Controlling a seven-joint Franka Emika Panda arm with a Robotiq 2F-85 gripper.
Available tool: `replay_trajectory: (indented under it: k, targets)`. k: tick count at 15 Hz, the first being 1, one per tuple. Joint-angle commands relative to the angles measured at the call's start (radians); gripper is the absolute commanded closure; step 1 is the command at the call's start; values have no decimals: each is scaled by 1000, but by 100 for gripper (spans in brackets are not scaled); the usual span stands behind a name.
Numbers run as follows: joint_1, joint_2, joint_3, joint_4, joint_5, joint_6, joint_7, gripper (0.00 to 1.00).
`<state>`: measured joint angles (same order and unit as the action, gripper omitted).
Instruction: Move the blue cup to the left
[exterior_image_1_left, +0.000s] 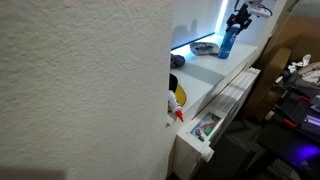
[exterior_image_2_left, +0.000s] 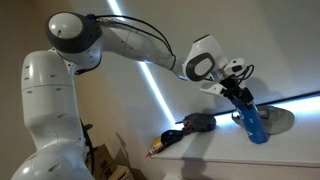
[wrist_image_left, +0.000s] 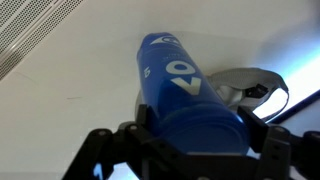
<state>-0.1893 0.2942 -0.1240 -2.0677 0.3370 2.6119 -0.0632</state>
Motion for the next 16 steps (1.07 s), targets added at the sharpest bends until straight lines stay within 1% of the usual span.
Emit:
replay_trajectory:
  k: [1,3,5,8,11,13,16]
  targets:
    - [-3,6,1,-1,-36,19,24,37]
    - [2,8,-3,0,-57,25,33,37]
    - [18,3,-18,-2,-121,49,58,37]
    - [62,-34,-63,-17,-305,118,131,37]
    - [108,-57,-102,-11,-464,155,211,37]
    - [116,-93,-85,-11,-493,147,208,37]
    - [113,-202,-22,-26,-440,135,128,37]
